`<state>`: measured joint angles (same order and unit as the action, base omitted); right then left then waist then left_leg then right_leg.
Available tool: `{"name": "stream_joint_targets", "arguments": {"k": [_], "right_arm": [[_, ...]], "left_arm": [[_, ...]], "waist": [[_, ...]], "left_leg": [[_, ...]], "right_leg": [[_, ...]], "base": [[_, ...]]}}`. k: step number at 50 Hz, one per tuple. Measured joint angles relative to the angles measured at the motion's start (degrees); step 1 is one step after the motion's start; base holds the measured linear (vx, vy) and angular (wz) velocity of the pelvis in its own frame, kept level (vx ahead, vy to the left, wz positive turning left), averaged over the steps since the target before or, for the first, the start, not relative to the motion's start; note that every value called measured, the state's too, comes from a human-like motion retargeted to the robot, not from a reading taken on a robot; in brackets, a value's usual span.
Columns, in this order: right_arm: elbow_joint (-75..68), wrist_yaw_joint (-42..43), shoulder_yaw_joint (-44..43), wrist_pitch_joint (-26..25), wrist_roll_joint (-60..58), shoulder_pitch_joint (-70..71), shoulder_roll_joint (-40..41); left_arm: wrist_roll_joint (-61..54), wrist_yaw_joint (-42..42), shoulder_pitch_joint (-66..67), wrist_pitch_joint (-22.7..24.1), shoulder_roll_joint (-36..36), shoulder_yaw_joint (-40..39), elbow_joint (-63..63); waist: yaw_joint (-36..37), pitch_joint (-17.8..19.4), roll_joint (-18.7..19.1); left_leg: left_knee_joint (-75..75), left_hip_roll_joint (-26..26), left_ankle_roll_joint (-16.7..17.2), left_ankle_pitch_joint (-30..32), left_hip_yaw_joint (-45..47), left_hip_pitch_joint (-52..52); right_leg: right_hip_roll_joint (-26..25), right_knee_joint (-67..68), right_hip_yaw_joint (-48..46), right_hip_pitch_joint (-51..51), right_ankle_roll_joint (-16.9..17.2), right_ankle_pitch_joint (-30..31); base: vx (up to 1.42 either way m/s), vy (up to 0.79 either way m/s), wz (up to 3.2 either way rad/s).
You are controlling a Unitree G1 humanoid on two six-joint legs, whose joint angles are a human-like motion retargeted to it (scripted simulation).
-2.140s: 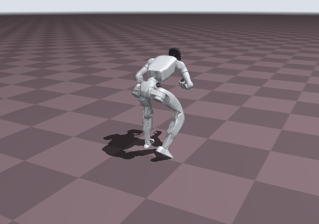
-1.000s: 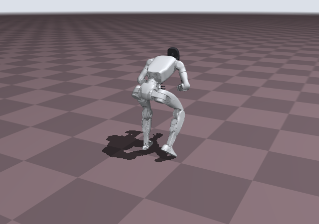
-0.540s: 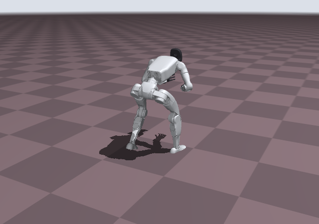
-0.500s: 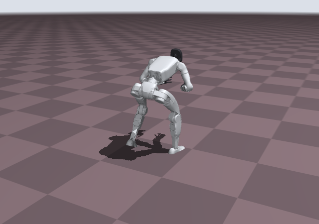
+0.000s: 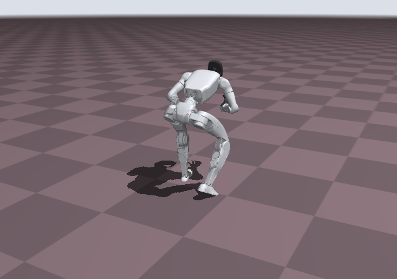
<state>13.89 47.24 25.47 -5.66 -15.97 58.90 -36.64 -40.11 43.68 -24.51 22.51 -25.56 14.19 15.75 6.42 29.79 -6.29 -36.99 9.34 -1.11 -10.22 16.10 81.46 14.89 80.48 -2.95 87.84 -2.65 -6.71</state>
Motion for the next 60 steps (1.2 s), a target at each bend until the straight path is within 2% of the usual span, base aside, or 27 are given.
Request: {"name": "stream_joint_targets", "arguments": {"k": [2,3,6,8,10,12,15,17,20,23,27,28,30,32,33,35,36,38,42,45,48,50,52,53,55,58,60], "right_arm": [[0.41,0.54,-1.16,1.22,2.15,-4.52,0.76],[0.19,0.21,-1.18,1.55,3.1,-6.78,1.51],[0.48,0.14,-3.81,4.42,6.6,-13.6,2.48],[0.2,-1.56,-5.13,6.08,8.3,-16.51,3.03],[-2.11,-5.64,-8.69,2.75,2.94,-18.67,1.2],[0.88,-4.0,-11.05,8.77,9.91,-21.29,4.35],[0.53,-5.89,-14.7,10.57,11.95,-23.33,6.49],[-0.03,-7.92,-15.45,11.07,13.13,-25.2,8.24],[0.77,-7.82,-19.21,14.5,16.77,-29.56,9.9],[1.34,-9.29,-19.85,15.85,19.02,-30.74,10.58],[2.38,-9.56,-18.04,15.18,18.11,-27.8,10.83],[2.76,-9.25,-17.31,14.92,17.49,-26.6,10.65],[2.13,-11.23,-16.44,10.99,12.26,-23.79,8.43],[4.85,-8.64,-14.16,14.56,16.14,-21.38,9.31],[5.16,-8.6,-13.28,14.65,16.16,-19.99,8.93],[5.4,-8.9,-11.24,14.26,16.01,-17.58,8.5],[4.75,-10.38,-10.44,12.2,13.72,-16.49,7.61],[4.42,-11.63,-8.84,10.12,11.44,-14.29,6.61],[5.52,-8.04,-6.07,11.11,11.0,-8.79,5.07],[5.24,-8.44,-3.83,8.28,8.0,-1.13,3.8],[4.71,-7.91,-2.37,6.97,4.86,3.88,2.82],[4.81,-7.78,-1.82,6.86,4.2,4.91,3.0],[4.81,-7.83,-1.88,6.66,4.0,4.59,3.19],[4.79,-7.97,-2.05,6.61,4.05,4.05,3.23],[4.65,-8.63,-2.47,6.53,4.48,2.44,3.23],[4.85,-10.3,-3.22,6.26,6.63,-3.11,4.28],[4.64,-11.18,-4.04,6.4,7.85,-6.97,4.88]], "left_arm": [[1.3,1.63,-5.33,-0.49,1.02,1.69,-0.5],[2.37,2.4,-8.02,-0.79,1.26,2.88,-0.88],[3.36,2.69,-17.1,-1.28,1.92,5.14,-0.96],[5.17,1.69,-24.24,-1.86,1.23,6.84,-0.95],[8.13,-0.27,-31.5,-4.27,0.16,7.26,-0.98],[9.16,-0.98,-39.13,-3.59,-1.14,7.47,0.13],[12.58,-3.62,-49.36,-4.26,-4.89,8.31,1.14],[16.84,-4.24,-53.83,-5.34,-6.63,9.27,0.87],[18.02,-5.14,-56.3,-5.05,-5.91,8.39,1.45],[18.31,-5.25,-54.42,-4.53,-5.52,7.9,1.71],[16.2,-4.59,-45.07,-3.46,-7.58,6.93,1.43],[15.54,-4.26,-41.6,-3.39,-8.34,6.59,1.15],[15.07,-4.67,-33.8,-5.07,-10.16,5.78,0.0],[13.84,-2.46,-24.81,-5.12,-11.1,4.47,-0.47],[13.28,-2.17,-20.1,-5.62,-11.8,3.6,-0.8],[12.12,-2.24,-10.33,-6.52,-12.56,1.67,-1.64],[11.91,-3.25,-5.55,-7.37,-12.57,0.73,-2.23],[11.26,-4.26,2.47,-8.03,-12.08,-0.84,-3.24],[8.31,-3.56,14.16,-5.82,-9.45,-4.73,-2.8],[5.57,-6.12,16.62,-3.95,-8.29,-6.18,-2.14],[3.46,-6.63,18.16,-2.88,-7.08,-7.23,-2.71],[3.44,-6.92,18.61,-2.99,-6.97,-7.48,-3.13],[3.4,-6.57,17.33,-3.25,-6.91,-7.05,-3.3],[3.44,-6.08,15.97,-3.26,-6.78,-6.51,-3.37],[3.97,-4.69,12.15,-3.15,-6.12,-4.91,-3.37],[6.92,-2.69,5.3,-3.77,-4.76,-1.26,-3.52],[8.5,-1.34,0.25,-4.39,-3.45,1.25,-3.46]], "waist": [[-0.5,0.0,0.44],[-0.82,0.0,0.86],[-1.58,0.0,2.1],[-2.19,0.0,2.35],[-3.13,0.0,2.63],[-4.72,0.0,2.51],[-9.08,0.0,1.35],[-12.39,0.0,1.67],[-14.89,0.0,3.36],[-13.9,0.0,4.94],[-11.53,0.0,5.92],[-11.06,0.0,6.07],[-10.17,0.0,6.33],[-9.47,0.0,6.86],[-9.28,0.0,6.81],[-8.91,0.0,5.95],[-8.62,0.0,5.22],[-7.84,0.0,4.07],[-6.96,0.0,3.5],[-3.53,0.0,2.61],[-0.97,0.0,0.51],[0.57,0.0,-0.86],[0.74,0.0,-1.59],[0.39,0.0,-1.78],[-0.71,0.0,-1.73],[-1.27,0.0,-1.3],[-2.14,0.0,0.12]], "left_leg": [[-4.9,0.19,-0.22,-2.41,-0.98,-0.54],[-7.24,0.43,-0.15,-3.86,-1.93,-1.24],[-13.52,0.76,-0.35,-8.37,-4.17,-2.61],[-15.94,1.08,-0.99,-10.33,-5.08,-3.23],[-17.96,0.8,-2.23,-12.02,-5.39,-3.6],[-18.62,0.27,-2.51,-12.91,-5.29,-3.06],[-18.59,-2.49,-2.21,-13.66,-4.43,-2.08],[-18.82,-4.83,-1.61,-14.28,-4.75,-2.34],[-20.67,-7.42,-1.96,-16.57,-5.61,-3.08],[-22.81,-6.65,-2.92,-19.91,-6.16,-3.99],[-28.25,-3.51,-4.09,-22.45,-6.7,-4.73],[-31.1,-2.7,-4.27,-21.56,-7.1,-4.04],[-38.79,-1.37,-4.14,-17.05,-8.64,-0.97],[-46.78,-1.03,-2.54,-10.53,-11.31,4.0],[-49.66,-1.22,-1.66,-8.26,-12.3,6.3],[-52.24,-0.92,-1.15,-7.27,-12.1,8.5],[-51.36,-0.15,-1.8,-8.31,-10.62,8.5],[-47.09,1.39,-3.1,-9.87,-7.09,8.5],[-29.01,1.22,-4.98,-8.75,0.27,8.5],[-6.86,0.9,-2.89,-6.4,3.51,7.3],[9.26,-1.03,-1.11,-2.3,3.11,3.59],[13.54,-0.84,0.29,0.77,2.68,0.64],[11.66,-0.38,0.58,3.16,2.93,-0.4],[9.24,-0.26,0.34,3.53,3.09,-0.26],[3.32,-0.36,-0.79,2.77,2.95,0.62],[-3.1,-0.2,-1.75,-1.88,2.58,-2.04],[-8.13,-0.27,-2.25,-5.39,0.31,-3.56]], "right_leg": [[0.05,5.0,0.89,2.1,1.52,5.49],[-0.21,6.06,0.55,2.11,1.87,6.34],[-0.56,3.0,-1.91,2.12,2.31,3.21],[-1.12,-4.46,-4.47,2.12,2.29,1.94],[-1.59,-14.3,-6.58,2.12,3.07,2.52],[-2.42,-27.23,-8.4,2.12,3.9,3.84],[-2.42,-46.93,-9.13,1.55,5.79,4.92],[-1.82,-56.71,-8.81,-0.82,7.65,7.29],[0.02,-61.29,-9.37,-3.59,11.26,14.27],[0.91,-57.71,-11.73,-3.46,12.2,17.62],[0.05,-49.05,-11.97,-1.57,11.79,15.72],[-0.26,-46.83,-11.66,-1.18,11.18,14.7],[-0.78,-42.08,-10.95,-0.4,9.07,12.03],[-1.09,-37.4,-10.74,0.05,6.64,8.68],[-1.11,-35.15,-10.53,0.18,5.59,6.88],[-1.07,-30.76,-9.43,-0.68,4.42,3.09],[-1.01,-28.86,-8.65,-1.5,4.23,1.33],[-0.84,-25.96,-7.49,-3.04,3.83,-1.64],[0.86,-20.71,-7.04,-4.24,2.14,-6.7],[-1.64,-23.23,-8.91,-4.61,1.36,-7.36],[-3.21,-20.49,-8.26,-4.65,1.45,-10.43],[-4.41,-19.02,-7.96,-6.27,0.69,-12.6],[-3.86,-15.16,-7.85,-6.71,-1.26,-13.57],[-2.84,-11.94,-7.73,-6.13,-2.37,-13.06],[-0.02,-3.51,-6.94,-3.18,-4.08,-8.19],[0.12,6.29,-2.74,1.09,-2.28,7.15],[-1.77,9.37,-0.91,2.12,0.06,11.81]], "base": [[0.51,0.19,-0.21],[0.5,0.16,-0.27],[0.47,0.13,-0.2],[0.4,0.09,-0.23],[0.39,0.08,-0.03],[0.4,0.02,0.28],[0.44,-0.04,1.06],[0.48,-0.1,1.55],[0.51,-0.14,1.15],[0.49,-0.2,0.03],[0.5,-0.23,-0.53],[0.5,-0.23,-0.43],[0.49,-0.22,-0.35],[0.49,-0.21,-0.23],[0.49,-0.2,-0.15],[0.5,-0.18,-0.14],[0.49,-0.17,-0.14],[0.47,-0.15,-0.05],[0.42,-0.09,0.28],[0.48,-0.08,-0.53],[0.46,-0.01,-0.83],[0.56,0.01,-0.85],[0.56,0.05,-0.23],[0.54,0.09,0.22],[0.56,0.12,0.3],[0.61,0.15,-0.01],[0.54,0.1,0.18]]}}
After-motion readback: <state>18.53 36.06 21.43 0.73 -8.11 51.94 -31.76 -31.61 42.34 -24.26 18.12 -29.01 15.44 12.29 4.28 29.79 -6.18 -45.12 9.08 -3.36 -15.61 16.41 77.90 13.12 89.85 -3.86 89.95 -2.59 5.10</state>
